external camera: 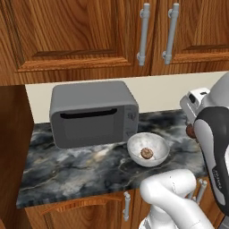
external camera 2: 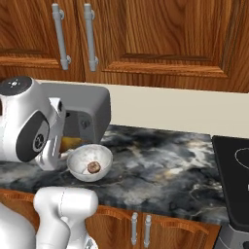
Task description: Take the pear, bell pepper, and mushroom from the freezer and place them in the bowl on the counter.
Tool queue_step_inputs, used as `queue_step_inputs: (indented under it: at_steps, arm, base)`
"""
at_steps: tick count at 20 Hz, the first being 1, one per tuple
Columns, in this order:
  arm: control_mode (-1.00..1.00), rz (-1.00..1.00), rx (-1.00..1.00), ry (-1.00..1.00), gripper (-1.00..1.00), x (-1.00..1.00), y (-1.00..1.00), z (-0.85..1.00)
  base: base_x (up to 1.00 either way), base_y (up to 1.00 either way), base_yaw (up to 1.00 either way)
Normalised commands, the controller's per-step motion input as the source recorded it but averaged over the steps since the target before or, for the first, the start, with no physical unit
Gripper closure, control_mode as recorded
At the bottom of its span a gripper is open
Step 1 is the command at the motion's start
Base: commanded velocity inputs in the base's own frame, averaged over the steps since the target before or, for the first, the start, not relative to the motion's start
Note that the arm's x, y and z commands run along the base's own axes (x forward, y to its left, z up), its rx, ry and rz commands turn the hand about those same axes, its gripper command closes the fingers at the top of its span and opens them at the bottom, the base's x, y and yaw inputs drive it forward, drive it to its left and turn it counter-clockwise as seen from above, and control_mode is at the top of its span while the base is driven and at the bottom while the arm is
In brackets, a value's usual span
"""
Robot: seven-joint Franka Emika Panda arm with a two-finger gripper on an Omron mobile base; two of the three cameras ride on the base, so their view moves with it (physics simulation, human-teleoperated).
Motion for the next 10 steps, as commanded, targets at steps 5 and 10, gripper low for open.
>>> queue_step_inputs:
  at_steps: [5,10]
  arm:
    - [-1.00,0.18,0.03,-0.06,1.00,0.19,0.16,-0.36]
    - [-1.00,0.11,0.00,0.00,1.00,0.32,0.25,-0.55]
  base:
    - [0.00,0.00,0.00]
    - [0.00,0.00,0.00]
